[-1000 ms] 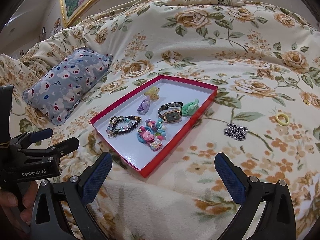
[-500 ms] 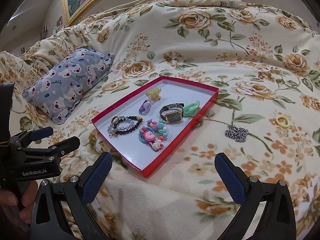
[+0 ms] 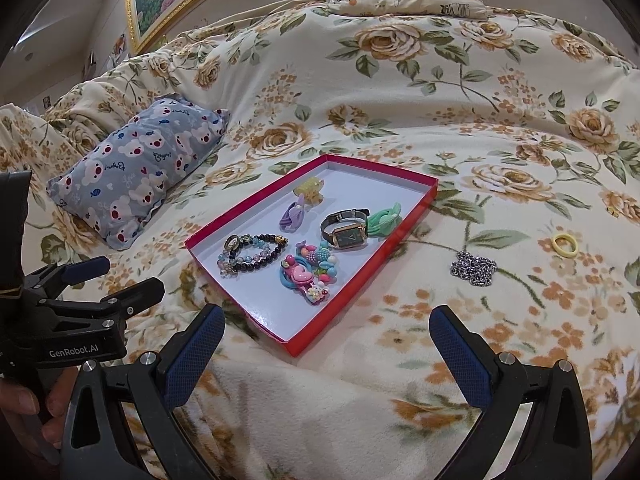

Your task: Organize jewelry

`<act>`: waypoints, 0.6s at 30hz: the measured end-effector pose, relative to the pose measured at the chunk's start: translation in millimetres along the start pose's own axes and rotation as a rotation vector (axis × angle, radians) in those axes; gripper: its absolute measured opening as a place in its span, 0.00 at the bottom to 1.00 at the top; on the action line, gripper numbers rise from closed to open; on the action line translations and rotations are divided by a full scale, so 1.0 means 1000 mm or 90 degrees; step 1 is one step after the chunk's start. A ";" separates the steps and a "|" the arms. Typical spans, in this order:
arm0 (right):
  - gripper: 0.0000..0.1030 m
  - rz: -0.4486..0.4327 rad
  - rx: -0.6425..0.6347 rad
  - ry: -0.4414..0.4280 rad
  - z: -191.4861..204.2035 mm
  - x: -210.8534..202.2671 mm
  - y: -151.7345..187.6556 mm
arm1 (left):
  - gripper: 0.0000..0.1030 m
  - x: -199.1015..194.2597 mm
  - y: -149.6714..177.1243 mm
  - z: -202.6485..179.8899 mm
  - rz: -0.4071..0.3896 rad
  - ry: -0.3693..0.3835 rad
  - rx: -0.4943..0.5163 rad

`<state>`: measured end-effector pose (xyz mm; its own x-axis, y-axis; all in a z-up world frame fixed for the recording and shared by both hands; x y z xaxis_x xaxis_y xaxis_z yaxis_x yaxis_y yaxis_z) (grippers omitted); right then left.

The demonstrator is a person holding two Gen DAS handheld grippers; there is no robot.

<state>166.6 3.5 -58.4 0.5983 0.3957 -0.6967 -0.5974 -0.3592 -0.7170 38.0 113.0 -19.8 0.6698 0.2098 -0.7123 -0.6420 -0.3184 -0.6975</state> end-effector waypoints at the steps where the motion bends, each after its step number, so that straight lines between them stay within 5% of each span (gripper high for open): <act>1: 1.00 0.000 0.000 0.000 0.000 0.000 0.000 | 0.99 0.000 0.000 0.000 0.000 -0.001 0.000; 18: 1.00 -0.002 0.000 0.000 0.001 -0.002 -0.002 | 0.99 -0.002 0.001 -0.001 -0.004 0.001 0.002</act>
<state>166.2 3.8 -55.7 0.6007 0.3964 -0.6943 -0.5954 -0.3577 -0.7194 36.5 111.3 -19.4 0.6742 0.2099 -0.7081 -0.6396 -0.3135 -0.7019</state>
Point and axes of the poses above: each gripper's, at about its wrist camera, not at the fingertips, and x roughly the way its jaws point, z to its left, y to its underside, the point moved 7 cm from there along x, roughly the way its jaws point, and after that the axes turned 15 degrees about -x, right-handed, at the moved point
